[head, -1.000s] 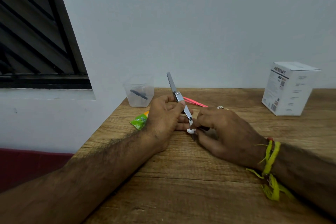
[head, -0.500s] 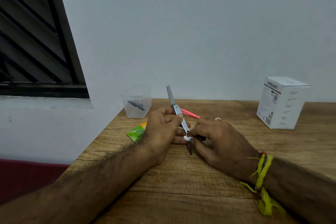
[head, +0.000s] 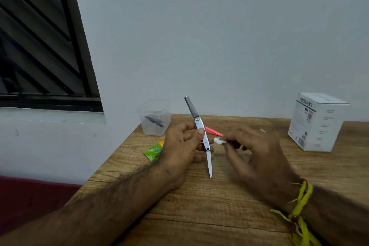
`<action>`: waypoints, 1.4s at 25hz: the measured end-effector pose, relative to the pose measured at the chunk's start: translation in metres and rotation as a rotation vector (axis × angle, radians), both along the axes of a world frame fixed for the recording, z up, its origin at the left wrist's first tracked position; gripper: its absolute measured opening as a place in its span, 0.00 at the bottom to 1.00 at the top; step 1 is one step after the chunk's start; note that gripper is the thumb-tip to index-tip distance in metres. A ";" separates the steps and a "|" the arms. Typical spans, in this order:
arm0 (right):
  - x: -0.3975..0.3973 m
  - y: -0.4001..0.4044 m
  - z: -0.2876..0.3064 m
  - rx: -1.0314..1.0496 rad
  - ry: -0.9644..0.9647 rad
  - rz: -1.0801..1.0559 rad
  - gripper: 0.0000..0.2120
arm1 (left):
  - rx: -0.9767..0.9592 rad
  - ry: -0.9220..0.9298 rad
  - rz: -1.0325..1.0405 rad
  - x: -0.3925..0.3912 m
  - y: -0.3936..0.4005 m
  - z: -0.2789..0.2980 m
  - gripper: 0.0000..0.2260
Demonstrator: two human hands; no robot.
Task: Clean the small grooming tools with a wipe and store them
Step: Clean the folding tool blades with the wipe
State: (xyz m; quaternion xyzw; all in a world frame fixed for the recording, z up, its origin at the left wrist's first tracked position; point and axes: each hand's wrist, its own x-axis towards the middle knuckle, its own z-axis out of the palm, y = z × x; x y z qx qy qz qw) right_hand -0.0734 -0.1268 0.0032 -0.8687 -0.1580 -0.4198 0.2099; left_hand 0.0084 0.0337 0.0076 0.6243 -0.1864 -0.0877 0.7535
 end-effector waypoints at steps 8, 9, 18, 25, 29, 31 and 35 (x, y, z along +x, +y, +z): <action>0.006 -0.001 0.003 -0.003 0.069 0.047 0.07 | 0.003 0.018 -0.063 -0.003 0.000 0.004 0.09; 0.006 -0.001 0.004 -0.006 0.077 0.052 0.07 | 0.022 0.003 -0.061 -0.004 -0.001 0.004 0.09; 0.010 0.001 0.007 0.593 0.178 0.102 0.07 | 0.028 -0.065 -0.083 -0.006 0.001 0.002 0.13; 0.011 0.006 0.007 0.877 0.269 0.220 0.05 | 0.059 -0.145 -0.107 -0.009 0.002 0.004 0.12; 0.013 0.004 0.007 0.959 0.281 0.211 0.04 | 0.093 -0.199 -0.153 -0.009 0.001 0.001 0.13; 0.013 0.004 0.007 0.984 0.287 0.208 0.03 | 0.100 -0.206 -0.159 -0.008 0.002 0.001 0.14; 0.012 0.005 0.008 0.951 0.323 0.190 0.02 | 0.102 -0.237 -0.125 -0.008 0.001 0.000 0.14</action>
